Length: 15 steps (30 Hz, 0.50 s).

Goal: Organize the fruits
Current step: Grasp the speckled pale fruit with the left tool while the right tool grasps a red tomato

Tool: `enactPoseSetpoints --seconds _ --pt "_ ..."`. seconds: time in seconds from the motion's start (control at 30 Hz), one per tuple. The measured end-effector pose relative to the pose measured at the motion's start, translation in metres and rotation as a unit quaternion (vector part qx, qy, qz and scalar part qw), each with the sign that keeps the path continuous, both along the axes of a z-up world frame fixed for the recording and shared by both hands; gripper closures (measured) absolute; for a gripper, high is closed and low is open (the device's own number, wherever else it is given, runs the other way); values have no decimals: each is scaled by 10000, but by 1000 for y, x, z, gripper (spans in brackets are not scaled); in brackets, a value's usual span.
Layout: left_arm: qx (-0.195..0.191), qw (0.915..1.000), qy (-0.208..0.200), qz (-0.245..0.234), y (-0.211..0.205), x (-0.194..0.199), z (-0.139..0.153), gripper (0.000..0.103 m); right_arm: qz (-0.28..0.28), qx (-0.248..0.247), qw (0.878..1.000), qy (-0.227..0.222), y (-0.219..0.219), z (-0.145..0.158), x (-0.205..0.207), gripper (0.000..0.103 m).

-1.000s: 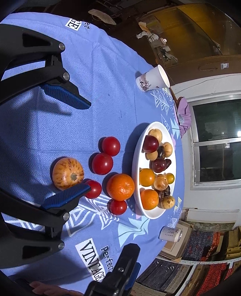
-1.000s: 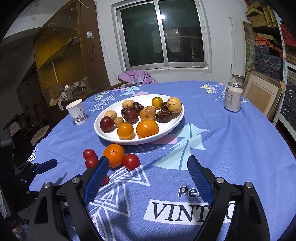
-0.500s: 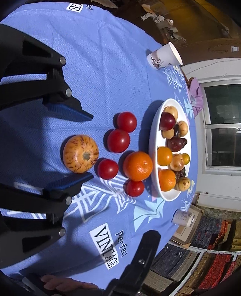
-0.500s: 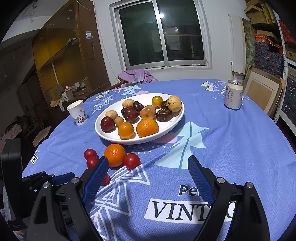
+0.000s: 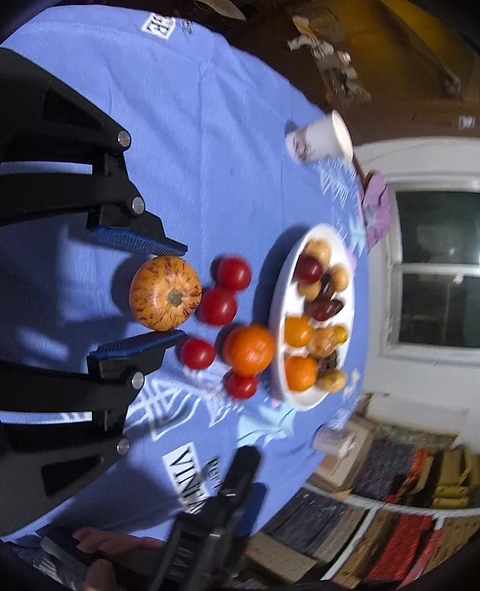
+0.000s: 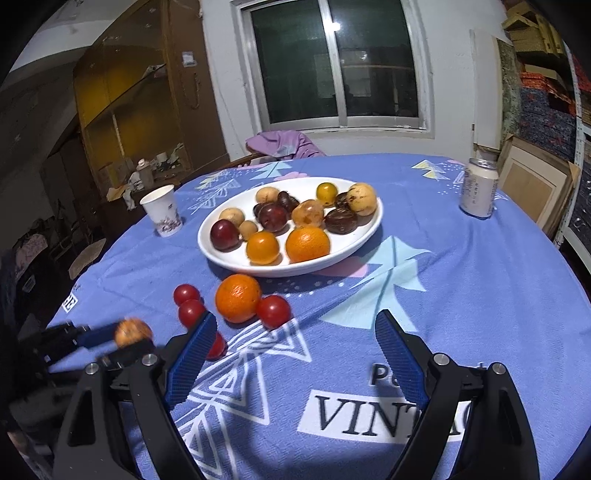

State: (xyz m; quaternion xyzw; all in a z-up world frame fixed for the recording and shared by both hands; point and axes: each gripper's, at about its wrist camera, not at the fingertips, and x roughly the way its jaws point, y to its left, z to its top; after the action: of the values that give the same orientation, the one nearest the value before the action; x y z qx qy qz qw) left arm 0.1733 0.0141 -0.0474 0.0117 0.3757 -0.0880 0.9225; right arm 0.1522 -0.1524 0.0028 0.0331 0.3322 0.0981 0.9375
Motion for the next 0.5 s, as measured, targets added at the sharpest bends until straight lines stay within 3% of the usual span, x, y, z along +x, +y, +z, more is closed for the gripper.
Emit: enactPoseSetpoints --seconds 0.1,0.17,0.27,0.3,0.5 --pt "210 9971 -302 667 21 -2 6 62 349 -209 9991 83 19 -8 0 17" --pt "144 9957 -321 851 28 0 7 62 682 -434 9967 51 38 -11 -2 26" --pt "-3 9966 -187 800 30 4 5 62 1009 -719 9922 143 60 -19 1 36" --pt "-9 9969 -164 763 29 4 4 62 1067 -739 9913 205 63 -20 3 45" --pt "-124 9979 -50 637 32 6 1 62 1249 -492 9886 686 73 -31 21 62"
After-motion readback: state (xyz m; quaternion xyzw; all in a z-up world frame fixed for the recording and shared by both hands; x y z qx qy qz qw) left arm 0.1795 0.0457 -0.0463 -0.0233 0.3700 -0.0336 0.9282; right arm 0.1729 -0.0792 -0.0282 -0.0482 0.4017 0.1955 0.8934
